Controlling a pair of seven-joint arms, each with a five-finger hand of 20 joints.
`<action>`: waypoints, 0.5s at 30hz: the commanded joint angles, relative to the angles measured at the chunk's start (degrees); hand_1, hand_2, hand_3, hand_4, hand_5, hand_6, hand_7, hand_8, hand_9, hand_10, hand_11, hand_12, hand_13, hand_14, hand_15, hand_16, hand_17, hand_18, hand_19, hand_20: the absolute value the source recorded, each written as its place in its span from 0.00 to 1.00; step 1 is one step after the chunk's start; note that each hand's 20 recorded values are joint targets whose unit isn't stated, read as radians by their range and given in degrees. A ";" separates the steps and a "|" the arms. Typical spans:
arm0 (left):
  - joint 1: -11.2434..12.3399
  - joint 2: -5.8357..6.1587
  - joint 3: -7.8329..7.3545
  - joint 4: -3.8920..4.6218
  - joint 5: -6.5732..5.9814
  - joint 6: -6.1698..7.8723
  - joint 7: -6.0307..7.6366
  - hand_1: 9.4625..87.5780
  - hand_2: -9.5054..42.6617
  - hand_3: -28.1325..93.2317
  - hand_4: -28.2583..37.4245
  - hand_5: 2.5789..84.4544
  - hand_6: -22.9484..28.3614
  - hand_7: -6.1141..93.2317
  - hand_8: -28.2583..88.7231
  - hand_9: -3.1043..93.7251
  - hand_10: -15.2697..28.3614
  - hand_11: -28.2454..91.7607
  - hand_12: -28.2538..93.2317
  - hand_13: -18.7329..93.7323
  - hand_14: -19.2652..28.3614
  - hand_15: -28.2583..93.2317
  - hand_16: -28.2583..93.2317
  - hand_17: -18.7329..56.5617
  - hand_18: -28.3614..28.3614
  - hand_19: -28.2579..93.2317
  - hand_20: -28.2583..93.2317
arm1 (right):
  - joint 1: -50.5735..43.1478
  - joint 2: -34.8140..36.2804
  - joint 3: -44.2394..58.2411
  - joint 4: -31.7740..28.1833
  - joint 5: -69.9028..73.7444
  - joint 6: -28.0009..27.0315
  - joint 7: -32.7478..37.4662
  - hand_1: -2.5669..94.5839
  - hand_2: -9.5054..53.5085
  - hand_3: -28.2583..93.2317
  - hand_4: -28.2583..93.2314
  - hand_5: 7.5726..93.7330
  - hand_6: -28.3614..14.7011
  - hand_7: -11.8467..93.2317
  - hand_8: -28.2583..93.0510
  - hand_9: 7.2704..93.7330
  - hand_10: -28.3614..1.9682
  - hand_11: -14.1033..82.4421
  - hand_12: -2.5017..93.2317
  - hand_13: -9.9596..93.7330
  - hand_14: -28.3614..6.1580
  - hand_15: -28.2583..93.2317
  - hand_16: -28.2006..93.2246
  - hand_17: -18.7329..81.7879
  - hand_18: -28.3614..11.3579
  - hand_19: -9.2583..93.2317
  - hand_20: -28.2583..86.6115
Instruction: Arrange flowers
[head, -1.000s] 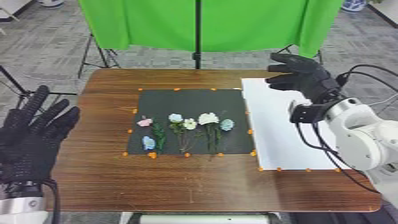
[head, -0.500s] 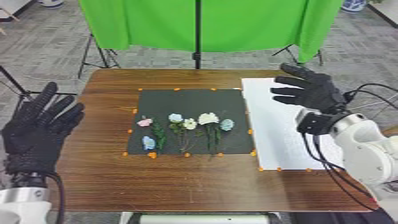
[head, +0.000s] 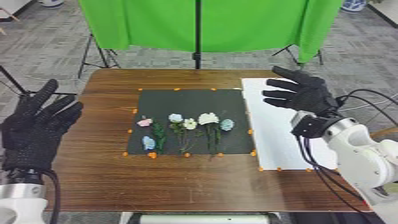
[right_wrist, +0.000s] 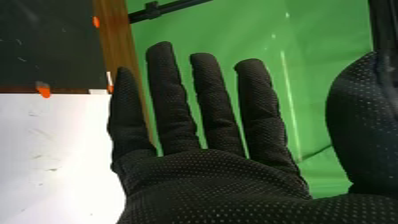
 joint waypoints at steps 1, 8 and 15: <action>1.39 -0.74 0.91 -0.66 0.05 1.35 0.45 0.12 0.31 0.86 0.00 0.36 0.55 0.20 0.16 0.35 0.78 0.42 0.33 0.37 0.93 0.56 0.18 0.13 0.97 0.68 0.36 | -1.63 -0.12 1.47 0.27 1.67 -0.32 -1.53 0.23 0.21 0.90 0.00 0.40 0.68 0.26 0.13 0.44 0.48 0.23 0.17 0.47 0.31 0.44 0.36 0.24 0.10 0.57 0.36; 2.24 0.10 1.47 -0.53 -0.32 1.59 2.36 0.13 0.31 0.87 0.00 0.36 0.55 0.20 0.16 0.36 0.79 0.43 0.34 0.38 0.96 0.60 0.19 0.14 0.98 0.70 0.37 | -1.58 1.31 1.43 0.57 2.45 -0.95 -2.03 0.23 0.22 0.91 0.00 0.40 0.68 0.26 0.13 0.45 0.48 0.24 0.17 0.49 0.31 0.48 0.36 0.24 0.10 0.58 0.38; 0.90 0.66 3.46 0.02 -0.62 1.44 3.06 0.13 0.31 0.87 0.00 0.36 0.55 0.21 0.16 0.36 0.79 0.43 0.34 0.38 0.96 0.60 0.18 0.14 0.98 0.70 0.36 | -1.41 2.09 1.48 0.59 3.91 -0.93 -2.35 0.22 0.23 0.91 0.00 0.41 0.68 0.26 0.13 0.46 0.49 0.24 0.17 0.49 0.31 0.48 0.35 0.24 0.10 0.58 0.38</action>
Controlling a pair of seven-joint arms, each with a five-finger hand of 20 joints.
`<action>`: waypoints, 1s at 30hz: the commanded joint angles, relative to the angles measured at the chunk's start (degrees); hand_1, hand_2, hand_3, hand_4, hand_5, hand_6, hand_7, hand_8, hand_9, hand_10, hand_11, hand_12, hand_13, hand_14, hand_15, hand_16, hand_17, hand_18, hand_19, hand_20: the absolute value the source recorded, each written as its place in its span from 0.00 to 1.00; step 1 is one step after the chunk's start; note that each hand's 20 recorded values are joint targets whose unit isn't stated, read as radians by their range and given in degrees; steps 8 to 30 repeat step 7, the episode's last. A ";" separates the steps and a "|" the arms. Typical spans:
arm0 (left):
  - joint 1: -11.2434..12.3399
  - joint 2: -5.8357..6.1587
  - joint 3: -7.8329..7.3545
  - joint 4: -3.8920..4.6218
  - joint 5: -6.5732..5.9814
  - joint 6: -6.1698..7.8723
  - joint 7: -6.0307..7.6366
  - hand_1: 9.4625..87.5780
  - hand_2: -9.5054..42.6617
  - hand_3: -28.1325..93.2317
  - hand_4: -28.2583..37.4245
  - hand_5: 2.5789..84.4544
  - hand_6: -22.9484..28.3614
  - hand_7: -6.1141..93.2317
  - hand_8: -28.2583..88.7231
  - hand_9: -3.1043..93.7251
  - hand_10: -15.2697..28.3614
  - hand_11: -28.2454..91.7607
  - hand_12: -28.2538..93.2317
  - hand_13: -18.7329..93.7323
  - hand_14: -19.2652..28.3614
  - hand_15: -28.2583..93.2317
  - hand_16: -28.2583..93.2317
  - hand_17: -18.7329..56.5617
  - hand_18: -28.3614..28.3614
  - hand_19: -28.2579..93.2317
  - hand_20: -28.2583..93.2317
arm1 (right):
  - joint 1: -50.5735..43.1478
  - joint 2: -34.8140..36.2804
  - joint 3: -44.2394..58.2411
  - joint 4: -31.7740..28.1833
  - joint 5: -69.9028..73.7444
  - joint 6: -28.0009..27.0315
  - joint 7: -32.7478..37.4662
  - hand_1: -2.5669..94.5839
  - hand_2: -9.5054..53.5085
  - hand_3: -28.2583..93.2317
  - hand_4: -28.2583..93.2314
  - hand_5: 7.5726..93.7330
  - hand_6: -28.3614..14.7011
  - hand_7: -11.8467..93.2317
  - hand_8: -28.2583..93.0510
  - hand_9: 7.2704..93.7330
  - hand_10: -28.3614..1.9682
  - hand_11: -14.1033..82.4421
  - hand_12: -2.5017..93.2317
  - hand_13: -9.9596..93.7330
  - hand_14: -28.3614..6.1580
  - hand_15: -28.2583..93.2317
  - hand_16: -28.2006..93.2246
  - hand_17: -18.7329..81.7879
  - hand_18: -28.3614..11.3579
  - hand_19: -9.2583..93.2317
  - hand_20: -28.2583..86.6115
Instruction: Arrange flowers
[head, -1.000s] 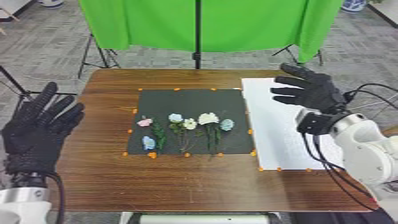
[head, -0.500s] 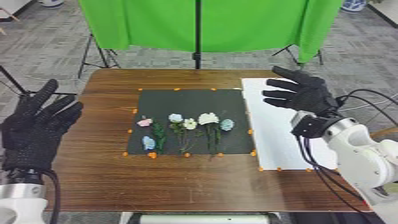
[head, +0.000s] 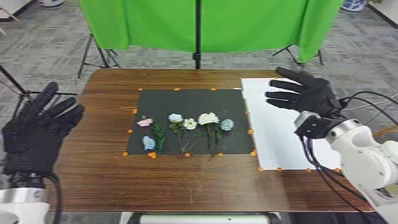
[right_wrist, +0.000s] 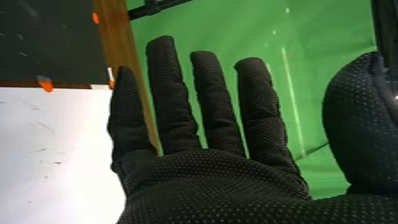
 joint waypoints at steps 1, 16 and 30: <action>-0.42 0.36 1.87 0.59 -0.44 0.69 0.57 0.13 0.31 0.87 0.00 0.36 0.56 0.21 0.16 0.36 0.79 0.43 0.34 0.38 0.96 0.60 0.18 0.14 0.98 0.70 0.36 | -0.07 1.22 0.53 -0.05 1.17 -0.35 -1.13 0.22 0.23 0.91 0.00 0.41 0.68 0.26 0.13 0.46 0.49 0.24 0.17 0.49 0.30 0.48 0.35 0.24 0.10 0.58 0.38; -0.20 0.29 1.78 0.51 -0.51 1.41 0.72 0.14 0.31 0.87 0.00 0.36 0.56 0.21 0.16 0.36 0.79 0.44 0.34 0.38 0.96 0.61 0.18 0.14 0.98 0.71 0.36 | 0.33 1.25 0.07 -0.13 1.31 -0.25 -1.16 0.23 0.23 0.91 0.00 0.41 0.69 0.27 0.13 0.46 0.49 0.24 0.17 0.49 0.31 0.48 0.35 0.24 0.10 0.58 0.38; -0.20 0.29 1.78 0.51 -0.51 1.41 0.72 0.14 0.31 0.87 0.00 0.36 0.56 0.21 0.16 0.36 0.79 0.44 0.34 0.38 0.96 0.61 0.18 0.14 0.98 0.71 0.36 | 0.33 1.25 0.07 -0.13 1.31 -0.25 -1.16 0.23 0.23 0.91 0.00 0.41 0.69 0.27 0.13 0.46 0.49 0.24 0.17 0.49 0.31 0.48 0.35 0.24 0.10 0.58 0.38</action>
